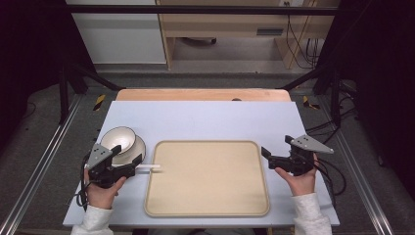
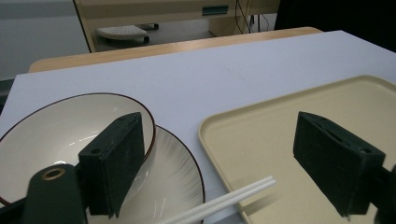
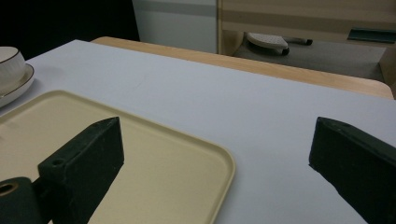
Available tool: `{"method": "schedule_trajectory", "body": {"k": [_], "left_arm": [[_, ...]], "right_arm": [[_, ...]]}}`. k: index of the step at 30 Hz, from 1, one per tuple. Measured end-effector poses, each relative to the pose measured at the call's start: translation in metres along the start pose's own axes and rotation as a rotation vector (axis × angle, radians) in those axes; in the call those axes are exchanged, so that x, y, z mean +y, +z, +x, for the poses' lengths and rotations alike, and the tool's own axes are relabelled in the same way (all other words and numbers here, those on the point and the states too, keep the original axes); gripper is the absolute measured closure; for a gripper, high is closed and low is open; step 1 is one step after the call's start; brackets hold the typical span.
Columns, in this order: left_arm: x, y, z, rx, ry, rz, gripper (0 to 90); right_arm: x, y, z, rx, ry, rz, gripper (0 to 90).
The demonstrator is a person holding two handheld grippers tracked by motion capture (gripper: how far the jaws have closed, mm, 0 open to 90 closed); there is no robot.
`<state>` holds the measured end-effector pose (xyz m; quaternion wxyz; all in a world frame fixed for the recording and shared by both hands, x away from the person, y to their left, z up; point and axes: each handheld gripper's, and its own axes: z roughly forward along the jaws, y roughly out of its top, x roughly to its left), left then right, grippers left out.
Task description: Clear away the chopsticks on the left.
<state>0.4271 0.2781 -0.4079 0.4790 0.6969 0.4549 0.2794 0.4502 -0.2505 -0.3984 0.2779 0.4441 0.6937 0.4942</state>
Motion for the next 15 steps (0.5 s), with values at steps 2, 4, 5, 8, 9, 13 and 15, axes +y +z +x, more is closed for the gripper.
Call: {"method": "schedule_trajectory", "body": {"k": [2, 4, 5, 8, 9, 13, 15], "left_arm": [[-0.001, 0.0, 0.0, 0.001, 0.0, 0.0, 16.7], [-0.002, -0.001, 0.0, -0.002, 0.001, 0.005, 16.7], [-0.003, -0.002, 0.0, -0.004, 0.004, 0.007, 16.7], [-0.005, -0.005, 0.001, -0.02, 0.004, 0.01, 17.2], [-0.006, -0.006, 0.001, -0.027, 0.008, 0.014, 17.2], [-0.01, -0.013, 0.001, -0.035, 0.043, 0.033, 17.7], [-0.01, -0.014, 0.002, -0.039, 0.038, 0.029, 17.9]], "right_arm": [[0.0, 0.0, 0.0, -0.002, 0.0, 0.002, 3.4], [-0.001, 0.0, 0.001, 0.001, -0.002, 0.002, 3.3], [-0.001, -0.001, 0.001, 0.0, 0.0, 0.001, 3.3], [-0.001, -0.002, 0.002, -0.001, 0.002, 0.005, 3.0], [-0.001, -0.002, 0.002, -0.001, 0.002, 0.005, 3.0], [-0.001, -0.004, 0.003, -0.002, 0.008, -0.001, 3.1], [-0.001, -0.004, 0.003, 0.0, 0.006, 0.0, 3.0]]}}
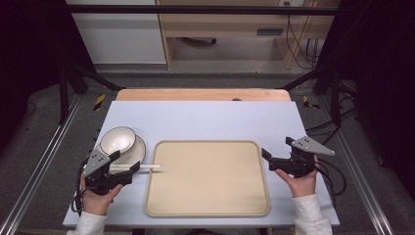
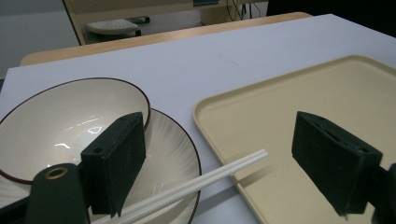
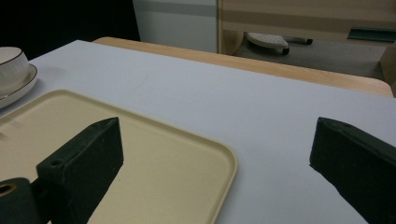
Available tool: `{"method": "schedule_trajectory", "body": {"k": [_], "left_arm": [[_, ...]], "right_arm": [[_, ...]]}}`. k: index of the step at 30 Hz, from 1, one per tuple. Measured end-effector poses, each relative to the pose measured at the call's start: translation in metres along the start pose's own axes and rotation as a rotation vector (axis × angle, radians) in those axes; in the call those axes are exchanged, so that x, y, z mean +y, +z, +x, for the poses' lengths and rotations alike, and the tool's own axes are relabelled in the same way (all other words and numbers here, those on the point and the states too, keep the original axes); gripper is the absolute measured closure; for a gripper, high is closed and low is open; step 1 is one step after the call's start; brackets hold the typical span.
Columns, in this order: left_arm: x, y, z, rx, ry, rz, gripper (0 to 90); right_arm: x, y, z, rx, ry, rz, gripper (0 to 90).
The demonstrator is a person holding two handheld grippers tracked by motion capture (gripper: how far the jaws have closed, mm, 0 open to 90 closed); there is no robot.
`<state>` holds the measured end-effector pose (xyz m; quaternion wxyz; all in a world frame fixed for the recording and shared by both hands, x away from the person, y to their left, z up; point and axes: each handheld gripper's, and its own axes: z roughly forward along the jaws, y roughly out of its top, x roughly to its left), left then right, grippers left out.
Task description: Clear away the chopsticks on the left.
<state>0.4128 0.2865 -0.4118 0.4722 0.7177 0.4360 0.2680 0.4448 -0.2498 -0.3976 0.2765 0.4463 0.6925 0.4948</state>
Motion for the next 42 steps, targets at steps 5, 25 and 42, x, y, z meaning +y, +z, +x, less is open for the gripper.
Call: {"method": "schedule_trajectory", "body": {"k": [5, 25, 42], "left_arm": [[-0.004, -0.008, 0.002, -0.013, 0.007, 0.018, 18.1], [-0.039, -0.006, 0.03, 0.056, 0.012, 0.163, 21.8], [-0.042, 0.015, 0.047, 0.13, 0.1, 0.212, 33.0]], "right_arm": [[-0.001, 0.001, 0.002, -0.001, -0.02, 0.014, 2.9], [-0.002, 0.006, 0.007, 0.018, -0.018, 0.03, 3.2], [-0.004, 0.01, 0.009, 0.018, -0.031, 0.051, 3.3]]}}
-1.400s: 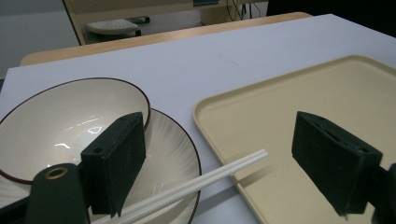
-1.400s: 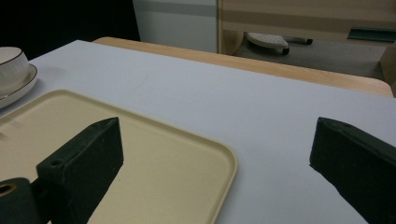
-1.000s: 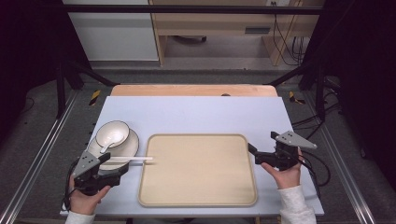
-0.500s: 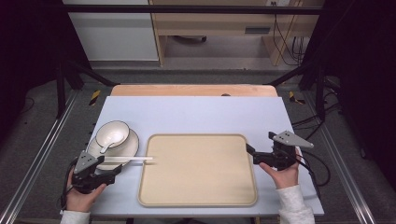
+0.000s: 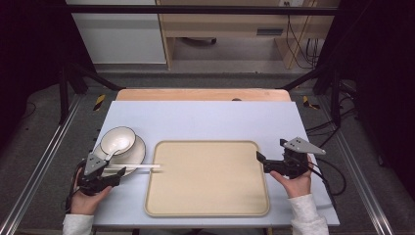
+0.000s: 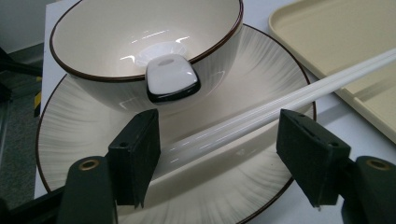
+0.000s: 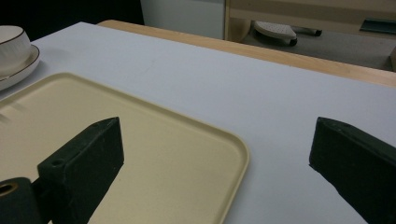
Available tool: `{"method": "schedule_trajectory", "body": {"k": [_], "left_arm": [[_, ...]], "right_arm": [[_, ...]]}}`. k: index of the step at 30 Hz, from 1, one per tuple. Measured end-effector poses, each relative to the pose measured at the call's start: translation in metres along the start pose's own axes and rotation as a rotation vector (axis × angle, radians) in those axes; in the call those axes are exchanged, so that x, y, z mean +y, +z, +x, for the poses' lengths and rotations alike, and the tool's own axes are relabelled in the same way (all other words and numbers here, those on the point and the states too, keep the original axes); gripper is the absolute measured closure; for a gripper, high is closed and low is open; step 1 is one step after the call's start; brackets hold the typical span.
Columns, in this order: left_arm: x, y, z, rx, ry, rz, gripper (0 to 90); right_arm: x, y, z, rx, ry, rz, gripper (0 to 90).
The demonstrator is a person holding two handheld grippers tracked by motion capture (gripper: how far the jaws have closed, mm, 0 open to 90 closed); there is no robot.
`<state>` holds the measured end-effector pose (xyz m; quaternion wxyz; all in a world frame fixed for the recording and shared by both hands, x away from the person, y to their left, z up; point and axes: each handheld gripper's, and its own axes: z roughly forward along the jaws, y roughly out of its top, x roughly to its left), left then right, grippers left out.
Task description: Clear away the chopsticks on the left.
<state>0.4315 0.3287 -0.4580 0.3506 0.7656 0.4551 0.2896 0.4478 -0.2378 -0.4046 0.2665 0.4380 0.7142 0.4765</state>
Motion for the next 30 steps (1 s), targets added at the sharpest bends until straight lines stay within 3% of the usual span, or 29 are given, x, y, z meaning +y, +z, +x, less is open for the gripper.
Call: {"method": "schedule_trajectory", "body": {"k": [4, 14, 30], "left_arm": [[-0.0002, -0.002, -0.0058, 0.033, 0.038, 0.022, 35.3], [-0.0018, -0.0006, -0.0069, 0.045, 0.044, 0.041, 43.4], [-0.0001, -0.004, -0.0069, 0.002, 0.036, 0.058, 63.9]], "right_arm": [[0.0001, -0.0003, -0.0002, -0.003, 0.002, -0.001, 3.4], [-0.0003, 0.0004, 0.0001, -0.003, -0.002, 0.0, 3.5], [-0.0008, 0.0016, 0.0006, -0.002, -0.002, 0.007, 3.8]]}}
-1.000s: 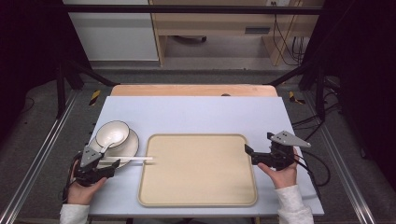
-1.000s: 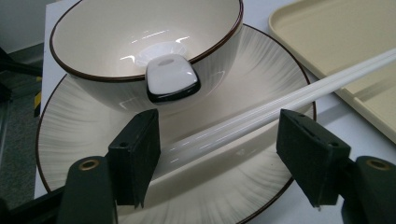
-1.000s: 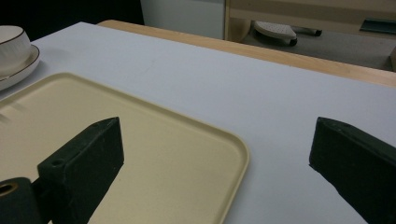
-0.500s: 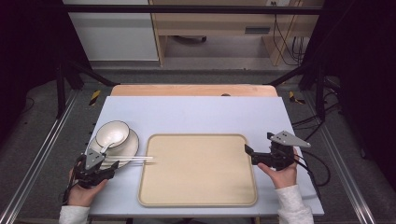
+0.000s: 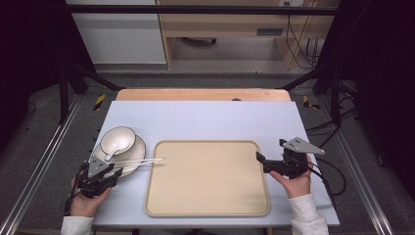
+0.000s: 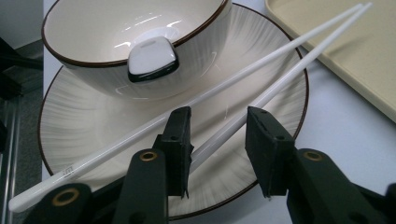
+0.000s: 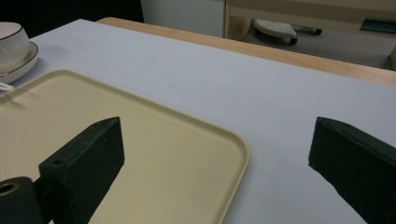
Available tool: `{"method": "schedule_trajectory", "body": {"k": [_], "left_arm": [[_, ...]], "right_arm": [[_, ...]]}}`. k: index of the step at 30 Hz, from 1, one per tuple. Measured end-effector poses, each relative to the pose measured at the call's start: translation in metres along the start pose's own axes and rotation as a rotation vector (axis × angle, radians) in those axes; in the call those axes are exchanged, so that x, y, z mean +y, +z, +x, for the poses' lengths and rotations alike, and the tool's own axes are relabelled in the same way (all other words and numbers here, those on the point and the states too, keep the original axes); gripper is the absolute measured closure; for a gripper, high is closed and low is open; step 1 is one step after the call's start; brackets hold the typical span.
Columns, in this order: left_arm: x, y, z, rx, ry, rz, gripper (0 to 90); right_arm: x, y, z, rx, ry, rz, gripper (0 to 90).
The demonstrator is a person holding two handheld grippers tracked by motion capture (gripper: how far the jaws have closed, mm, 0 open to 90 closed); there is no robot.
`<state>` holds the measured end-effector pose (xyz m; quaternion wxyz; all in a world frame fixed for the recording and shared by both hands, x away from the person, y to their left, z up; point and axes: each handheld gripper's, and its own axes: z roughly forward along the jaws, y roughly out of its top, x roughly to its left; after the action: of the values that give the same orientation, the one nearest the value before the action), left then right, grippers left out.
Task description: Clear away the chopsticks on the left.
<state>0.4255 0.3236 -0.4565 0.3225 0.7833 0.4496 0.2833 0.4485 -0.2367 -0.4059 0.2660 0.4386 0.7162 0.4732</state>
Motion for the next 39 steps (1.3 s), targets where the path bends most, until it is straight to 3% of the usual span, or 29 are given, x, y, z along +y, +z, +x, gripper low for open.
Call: {"method": "schedule_trajectory", "body": {"k": [5, 14, 27, 39], "left_arm": [[0.002, 0.001, -0.002, -0.031, -0.014, 0.01, 67.4], [0.004, 0.002, -0.006, -0.04, -0.031, 0.014, 74.3], [0.01, 0.006, -0.014, -0.028, -0.028, 0.024, 81.4], [0.016, 0.011, -0.02, -0.014, -0.054, 0.033, 83.9]], "right_arm": [[0.0, 0.0, 0.0, 0.003, -0.003, 0.003, 3.9], [0.0, 0.001, 0.0, 0.004, 0.0, 0.003, 3.8], [-0.001, 0.003, 0.0, 0.009, 0.001, 0.009, 3.7], [-0.001, 0.003, 0.0, 0.012, 0.001, 0.007, 3.6]]}}
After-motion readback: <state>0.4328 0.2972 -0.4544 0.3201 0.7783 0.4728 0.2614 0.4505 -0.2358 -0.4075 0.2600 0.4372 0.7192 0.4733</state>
